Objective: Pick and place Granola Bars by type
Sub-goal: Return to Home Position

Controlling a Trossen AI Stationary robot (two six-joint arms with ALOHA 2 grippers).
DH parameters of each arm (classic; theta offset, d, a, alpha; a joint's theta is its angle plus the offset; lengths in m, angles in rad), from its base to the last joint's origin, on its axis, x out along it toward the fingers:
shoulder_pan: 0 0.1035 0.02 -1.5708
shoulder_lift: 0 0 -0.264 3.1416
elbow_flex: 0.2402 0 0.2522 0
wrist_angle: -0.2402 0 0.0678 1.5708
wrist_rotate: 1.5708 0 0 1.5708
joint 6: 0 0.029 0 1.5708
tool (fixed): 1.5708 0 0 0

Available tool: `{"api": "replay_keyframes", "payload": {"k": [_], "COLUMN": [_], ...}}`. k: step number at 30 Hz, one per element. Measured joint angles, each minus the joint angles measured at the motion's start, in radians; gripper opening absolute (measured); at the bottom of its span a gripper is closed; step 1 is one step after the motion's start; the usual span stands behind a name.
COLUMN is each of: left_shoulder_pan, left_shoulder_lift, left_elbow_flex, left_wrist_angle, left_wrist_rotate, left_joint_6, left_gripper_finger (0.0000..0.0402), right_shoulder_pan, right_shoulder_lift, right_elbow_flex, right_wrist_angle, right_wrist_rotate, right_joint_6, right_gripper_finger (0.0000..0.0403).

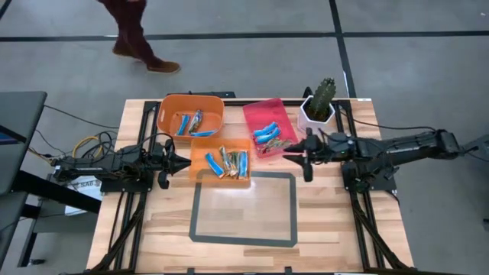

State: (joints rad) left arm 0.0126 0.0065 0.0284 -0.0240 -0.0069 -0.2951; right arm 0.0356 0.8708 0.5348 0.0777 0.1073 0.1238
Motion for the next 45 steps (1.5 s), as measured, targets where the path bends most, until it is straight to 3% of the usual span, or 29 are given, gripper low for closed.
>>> {"api": "replay_keyframes", "payload": {"k": [13, 25, 35, 45], "left_shoulder_pan": [0.000, 0.000, 0.000, 0.000], "left_shoulder_lift": [0.000, 0.000, 0.000, 0.000], "left_elbow_flex": [0.000, 0.000, 0.000, 0.000], "left_wrist_angle": [0.000, 0.000, 0.000, 0.000], "left_wrist_rotate": [0.000, 0.000, 0.000, 0.000], "left_joint_6": [0.000, 0.000, 0.000, 0.000], "left_gripper_finger": [0.0044, 0.0044, 0.0044, 0.0044], "right_shoulder_pan": [0.002, 0.001, 0.001, -0.033], "right_shoulder_lift": [-0.411, -0.647, -0.791, -0.835], "right_elbow_flex": [-0.326, -0.507, -0.527, -0.527], "right_wrist_angle": [0.051, 0.125, -0.039, -0.039], "right_wrist_rotate": [0.037, 0.052, 0.052, 0.049], "right_joint_6": [-0.011, -0.072, -0.162, -0.237], "right_gripper_finger": [0.0102, 0.0102, 0.0102, 0.0102]}}
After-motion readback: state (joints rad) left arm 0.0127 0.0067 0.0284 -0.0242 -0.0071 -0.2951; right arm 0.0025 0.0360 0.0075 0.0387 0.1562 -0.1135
